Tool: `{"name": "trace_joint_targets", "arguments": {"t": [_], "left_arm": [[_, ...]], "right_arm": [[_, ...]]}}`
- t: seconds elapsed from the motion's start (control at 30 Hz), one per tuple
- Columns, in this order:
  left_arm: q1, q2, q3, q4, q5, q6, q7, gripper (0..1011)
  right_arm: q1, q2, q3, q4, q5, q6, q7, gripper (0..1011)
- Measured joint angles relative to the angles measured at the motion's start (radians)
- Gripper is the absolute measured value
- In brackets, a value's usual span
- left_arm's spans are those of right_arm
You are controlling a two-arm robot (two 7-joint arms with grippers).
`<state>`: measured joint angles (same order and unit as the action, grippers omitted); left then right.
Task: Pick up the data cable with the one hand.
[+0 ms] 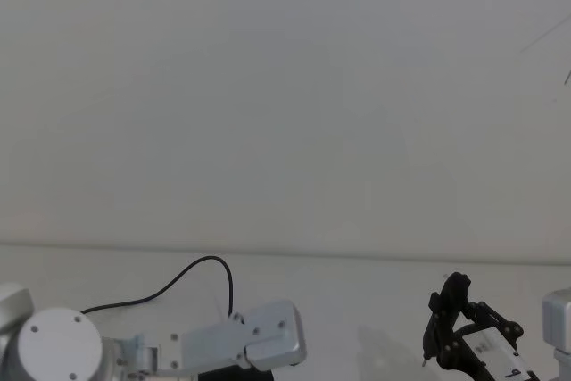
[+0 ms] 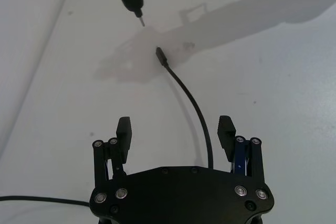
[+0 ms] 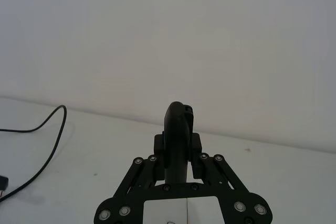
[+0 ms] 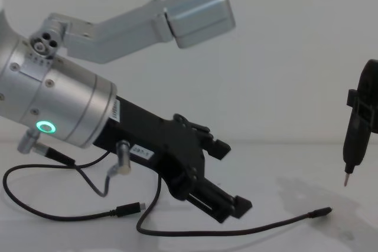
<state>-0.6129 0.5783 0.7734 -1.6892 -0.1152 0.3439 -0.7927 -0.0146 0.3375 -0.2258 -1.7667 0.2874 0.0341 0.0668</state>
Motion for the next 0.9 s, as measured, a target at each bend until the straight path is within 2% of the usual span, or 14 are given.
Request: {"name": "trace_joint_targets", "arguments": {"t": [0.33,0.9], "left_arm": [[-0.011,-0.033,0.045,0.02,0.028,0.015,0.008,1001],[-0.009,-0.09,0.085,0.067,0.089,0.017,0.058,1000]], "right_arm": [[0.0,0.0,0.0,0.0,0.0,0.0,0.0,268],[0.0,0.0,0.0,0.0,0.0,0.0,0.0,268]]}}
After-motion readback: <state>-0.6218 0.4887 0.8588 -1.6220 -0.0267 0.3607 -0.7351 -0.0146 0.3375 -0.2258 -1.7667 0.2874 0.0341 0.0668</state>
